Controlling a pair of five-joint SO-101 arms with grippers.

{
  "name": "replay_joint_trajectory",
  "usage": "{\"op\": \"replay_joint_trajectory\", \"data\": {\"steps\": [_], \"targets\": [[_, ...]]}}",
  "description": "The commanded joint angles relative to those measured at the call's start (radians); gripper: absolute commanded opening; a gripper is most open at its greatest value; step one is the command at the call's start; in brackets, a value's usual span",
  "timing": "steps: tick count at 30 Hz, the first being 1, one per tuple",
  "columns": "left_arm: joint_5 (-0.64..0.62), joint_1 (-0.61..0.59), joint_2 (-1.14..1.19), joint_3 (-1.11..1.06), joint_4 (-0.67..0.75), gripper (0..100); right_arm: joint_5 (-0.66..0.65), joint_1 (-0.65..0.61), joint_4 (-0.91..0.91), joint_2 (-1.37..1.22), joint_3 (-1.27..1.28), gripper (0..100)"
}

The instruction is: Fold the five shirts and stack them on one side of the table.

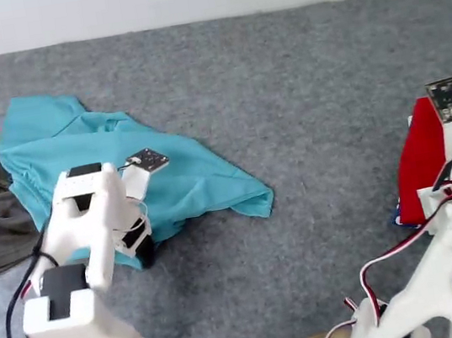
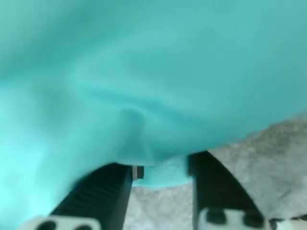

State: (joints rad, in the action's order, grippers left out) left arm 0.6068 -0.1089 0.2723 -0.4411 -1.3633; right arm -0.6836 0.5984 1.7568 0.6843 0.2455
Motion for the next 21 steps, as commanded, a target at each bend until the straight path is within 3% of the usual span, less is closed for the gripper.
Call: {"op": "replay_joint_trajectory", "data": {"steps": [1,4,9,18,21], "targets": [[-0.011,-0.012,0.127,0.082,-0.069,10,0.005,0.005,0.030,0.012,-0.003,1.2],[-0.011,-0.006,0.193,0.147,-0.114,2,0.005,0.005,0.030,0.013,-0.003,1.2],[-0.009,-0.003,0.126,0.156,-0.169,1,0.005,0.007,0.030,0.019,-0.003,1.1],[-0.014,-0.009,-0.466,0.219,-0.336,1,0.005,0.004,0.028,0.012,-0.003,0.9],[-0.114,-0.012,-0.617,0.262,-0.344,1,0.009,-0.042,0.028,0.010,-0.003,0.9]]}}
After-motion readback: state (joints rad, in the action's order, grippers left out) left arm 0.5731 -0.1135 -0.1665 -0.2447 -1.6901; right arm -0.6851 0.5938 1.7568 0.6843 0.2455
